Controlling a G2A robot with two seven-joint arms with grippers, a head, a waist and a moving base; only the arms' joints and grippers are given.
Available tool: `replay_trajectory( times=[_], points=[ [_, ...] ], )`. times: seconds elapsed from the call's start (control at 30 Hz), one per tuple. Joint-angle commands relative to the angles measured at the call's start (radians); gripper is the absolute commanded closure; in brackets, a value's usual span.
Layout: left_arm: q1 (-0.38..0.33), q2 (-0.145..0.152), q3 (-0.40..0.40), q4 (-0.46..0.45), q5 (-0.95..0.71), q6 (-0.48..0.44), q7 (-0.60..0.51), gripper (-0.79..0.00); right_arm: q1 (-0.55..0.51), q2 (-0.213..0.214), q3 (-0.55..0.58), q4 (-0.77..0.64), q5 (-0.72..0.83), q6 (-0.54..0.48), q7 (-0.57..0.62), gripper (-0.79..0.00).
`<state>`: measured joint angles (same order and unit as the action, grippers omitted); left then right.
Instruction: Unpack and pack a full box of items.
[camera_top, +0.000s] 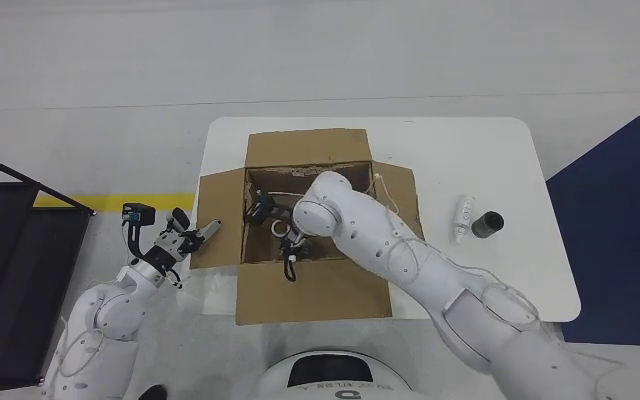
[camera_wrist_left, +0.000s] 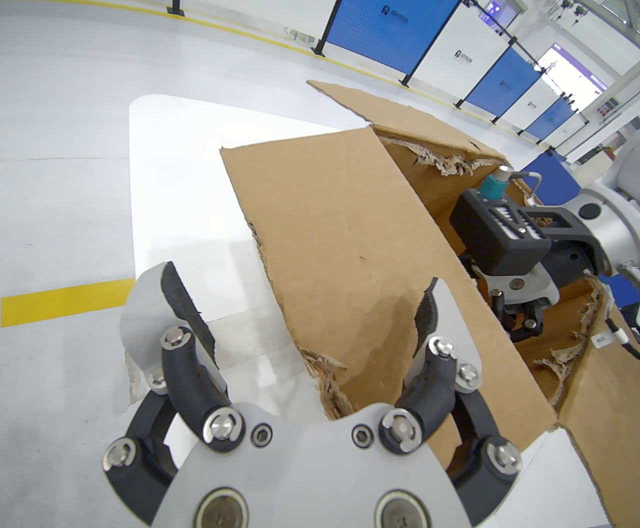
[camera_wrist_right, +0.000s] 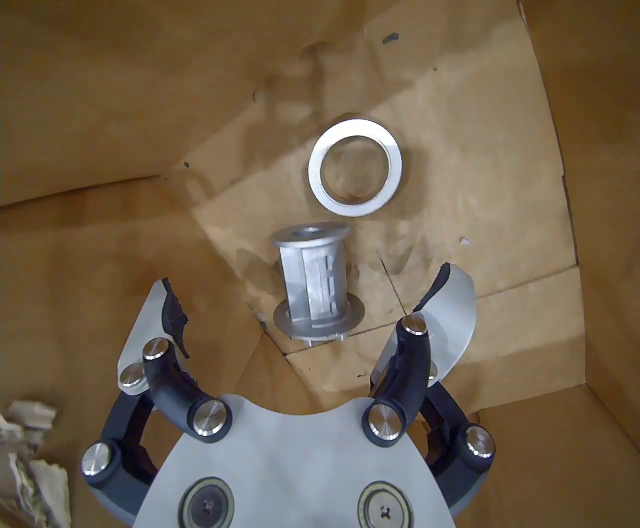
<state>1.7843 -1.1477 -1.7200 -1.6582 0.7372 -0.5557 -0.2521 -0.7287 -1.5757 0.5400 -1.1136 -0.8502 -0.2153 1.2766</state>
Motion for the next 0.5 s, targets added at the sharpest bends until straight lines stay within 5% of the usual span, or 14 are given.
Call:
replay_trajectory(
  times=[0.0,0.13,0.33,0.4,0.47],
  points=[
    [0.0,0.0,0.0,0.0,0.0,0.0,0.0,-0.785,0.017,-0.016,-0.022,0.038,0.004,0.006,-0.013,-0.634],
    [0.0,0.0,0.0,0.0,0.0,0.0,0.0,-0.785,0.046,-0.045,-0.055,0.107,0.004,0.017,-0.023,-0.391],
    [0.0,0.0,0.0,0.0,0.0,0.0,0.0,-0.785,0.085,-0.081,-0.086,0.194,0.005,0.038,-0.014,-0.28],
    [0.0,0.0,0.0,0.0,0.0,0.0,0.0,-0.785,0.101,-0.088,-0.085,0.211,0.005,0.042,-0.013,0.0],
    [0.0,0.0,0.0,0.0,0.0,0.0,0.0,-0.785,0.115,-0.088,-0.069,0.214,0.013,0.044,-0.023,0.0]
  ],
)
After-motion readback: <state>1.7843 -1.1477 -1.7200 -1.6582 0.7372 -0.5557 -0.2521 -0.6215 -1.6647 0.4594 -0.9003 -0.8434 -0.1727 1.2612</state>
